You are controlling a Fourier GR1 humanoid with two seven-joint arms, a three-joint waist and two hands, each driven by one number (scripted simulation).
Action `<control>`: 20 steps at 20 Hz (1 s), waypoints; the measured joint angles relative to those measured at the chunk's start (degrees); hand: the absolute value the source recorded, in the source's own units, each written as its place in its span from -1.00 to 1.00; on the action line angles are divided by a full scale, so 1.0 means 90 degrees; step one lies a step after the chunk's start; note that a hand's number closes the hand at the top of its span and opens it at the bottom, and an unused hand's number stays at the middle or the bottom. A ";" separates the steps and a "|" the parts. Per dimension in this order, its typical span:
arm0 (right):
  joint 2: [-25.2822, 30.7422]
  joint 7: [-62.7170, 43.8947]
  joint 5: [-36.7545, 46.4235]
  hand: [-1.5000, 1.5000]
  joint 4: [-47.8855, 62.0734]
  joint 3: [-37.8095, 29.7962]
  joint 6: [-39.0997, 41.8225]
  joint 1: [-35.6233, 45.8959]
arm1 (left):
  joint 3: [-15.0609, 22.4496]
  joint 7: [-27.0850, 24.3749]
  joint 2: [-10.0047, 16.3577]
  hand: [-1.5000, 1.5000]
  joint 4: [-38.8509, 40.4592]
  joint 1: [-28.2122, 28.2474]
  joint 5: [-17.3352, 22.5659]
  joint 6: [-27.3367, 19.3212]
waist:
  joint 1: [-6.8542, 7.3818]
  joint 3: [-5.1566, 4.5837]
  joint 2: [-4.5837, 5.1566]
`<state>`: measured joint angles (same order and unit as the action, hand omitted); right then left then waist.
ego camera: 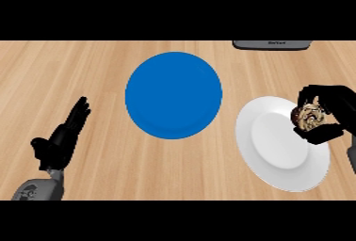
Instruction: Pick the cupcake from the plate and place it in the plate
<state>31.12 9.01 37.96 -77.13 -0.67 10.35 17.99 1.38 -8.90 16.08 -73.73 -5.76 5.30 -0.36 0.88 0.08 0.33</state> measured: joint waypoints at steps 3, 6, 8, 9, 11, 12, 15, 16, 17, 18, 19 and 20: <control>0.0119 0.0347 -0.0148 1.00 -0.0024 -0.0212 0.0063 0.0256 | -0.0005 0.0024 -0.0084 0.00 -0.0067 0.0075 -0.0059 -0.0074 | -0.0037 -0.0004 -0.0020; 0.0063 0.0466 -0.0332 1.00 -0.0194 -0.0434 -0.0003 0.0499 | -0.0083 0.0056 -0.0035 0.00 -0.0137 0.0151 -0.0025 -0.0007 | -0.0052 -0.0005 -0.0032; 0.0013 0.0539 -0.0456 1.00 -0.0361 -0.0585 -0.0091 0.0605 | -0.0092 0.0042 -0.0031 0.00 -0.0174 0.0216 -0.0030 0.0035 | -0.0065 -0.0007 -0.0038; -0.0073 0.0507 -0.0470 1.00 -0.0464 -0.0595 -0.0146 0.0653 | -0.0094 0.0062 -0.0052 0.00 -0.0157 0.0179 -0.0058 0.0018 | -0.0072 -0.0009 -0.0039; -0.0180 0.0374 -0.0494 1.00 -0.0650 -0.0623 -0.0157 0.0810 | -0.0086 0.0121 -0.0106 0.00 -0.0231 0.0219 -0.0096 -0.0006 | -0.0073 -0.0009 -0.0041; -0.0228 0.0279 -0.0526 1.00 -0.0735 -0.0627 -0.0092 0.0895 | -0.0098 0.0114 -0.0120 0.00 -0.0257 0.0253 -0.0102 0.0017 | -0.0073 -0.0009 -0.0041; -0.0408 -0.0043 -0.0606 1.00 -0.0953 -0.0573 0.0096 0.1207 | -0.0133 0.0086 -0.0148 0.00 -0.0297 0.0345 -0.0129 0.0068 | -0.0069 -0.0010 -0.0042; -0.0471 -0.0195 -0.0634 1.00 -0.1027 -0.0532 0.0191 0.1332 | -0.0165 0.0116 -0.0147 0.00 -0.0264 0.0284 -0.0138 0.0070 | -0.0071 -0.0010 -0.0042; -0.0554 -0.0275 -0.0611 1.00 -0.1032 -0.0483 0.0210 0.1423 | -0.0167 0.0118 -0.0180 0.00 -0.0245 0.0260 -0.0169 0.0067 | -0.0070 -0.0011 -0.0042; -0.0628 -0.0388 -0.0580 1.00 -0.1029 -0.0425 0.0241 0.1563 | -0.0192 0.0146 -0.0158 0.00 -0.0285 0.0266 -0.0166 0.0105 | -0.0066 -0.0011 -0.0040; -0.0695 -0.0482 -0.0560 1.00 -0.1063 -0.0388 0.0274 0.1634 | -0.0262 0.0165 -0.0118 0.00 -0.0232 0.0208 -0.0136 0.0176 | -0.0068 -0.0012 -0.0040; -0.0790 -0.0489 -0.0494 1.00 -0.1024 -0.0308 0.0238 0.1665 | -0.0240 0.0218 -0.0142 0.00 -0.0352 0.0263 -0.0173 0.0153 | -0.0062 -0.0012 -0.0041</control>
<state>24.01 4.61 33.52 -86.34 -3.44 12.49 32.98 -0.78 -6.94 14.80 -76.89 -3.39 3.75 1.02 0.32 -0.03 -0.04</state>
